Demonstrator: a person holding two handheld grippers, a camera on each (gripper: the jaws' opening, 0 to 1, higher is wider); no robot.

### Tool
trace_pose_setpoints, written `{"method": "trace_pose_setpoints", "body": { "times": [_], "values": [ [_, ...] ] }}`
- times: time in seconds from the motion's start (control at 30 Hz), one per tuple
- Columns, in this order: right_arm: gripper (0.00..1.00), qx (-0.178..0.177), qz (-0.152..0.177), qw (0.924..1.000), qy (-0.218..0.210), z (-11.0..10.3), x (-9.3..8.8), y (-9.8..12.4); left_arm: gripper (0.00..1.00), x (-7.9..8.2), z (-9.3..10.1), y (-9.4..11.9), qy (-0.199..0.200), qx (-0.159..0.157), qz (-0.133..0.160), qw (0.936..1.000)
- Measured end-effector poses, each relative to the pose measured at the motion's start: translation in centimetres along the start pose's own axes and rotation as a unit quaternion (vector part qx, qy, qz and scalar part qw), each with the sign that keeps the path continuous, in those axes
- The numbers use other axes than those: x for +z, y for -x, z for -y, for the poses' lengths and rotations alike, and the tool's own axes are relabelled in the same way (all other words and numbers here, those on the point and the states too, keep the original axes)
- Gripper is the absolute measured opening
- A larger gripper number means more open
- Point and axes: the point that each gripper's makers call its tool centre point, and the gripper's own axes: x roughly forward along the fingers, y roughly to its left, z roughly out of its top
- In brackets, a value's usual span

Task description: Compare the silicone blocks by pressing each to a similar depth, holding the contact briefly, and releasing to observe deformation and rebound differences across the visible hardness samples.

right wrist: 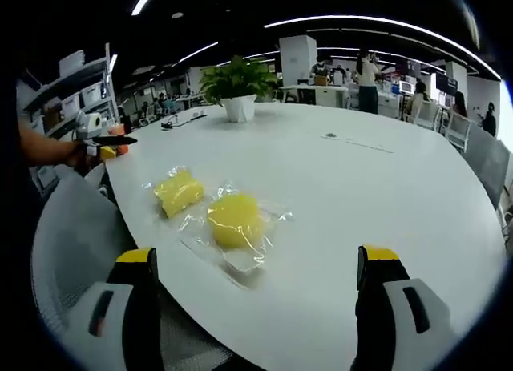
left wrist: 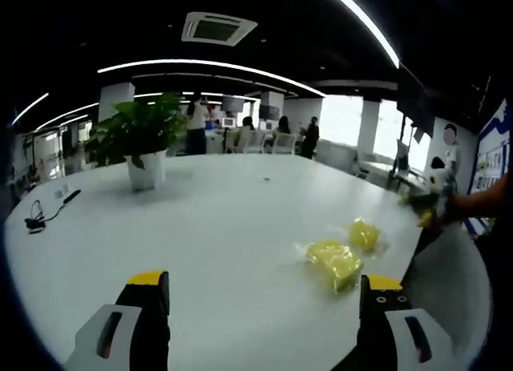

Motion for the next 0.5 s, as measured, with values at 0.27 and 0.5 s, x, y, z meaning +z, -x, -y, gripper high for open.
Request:
{"method": "trace_pose_setpoints", "body": {
  "times": [0.27,0.5],
  "values": [
    [0.97,0.004,0.028,0.9996,0.001,0.1,1.2,-0.5,1.0,-0.1,-1.0,0.7,-0.012,0.003,-0.007,0.9999],
    [0.97,0.015,0.04,0.9991,0.0,0.4,1.7,-0.2,1.0,0.4,1.0,0.0,-0.013,0.0,-0.002,0.9999]
  ]
}}
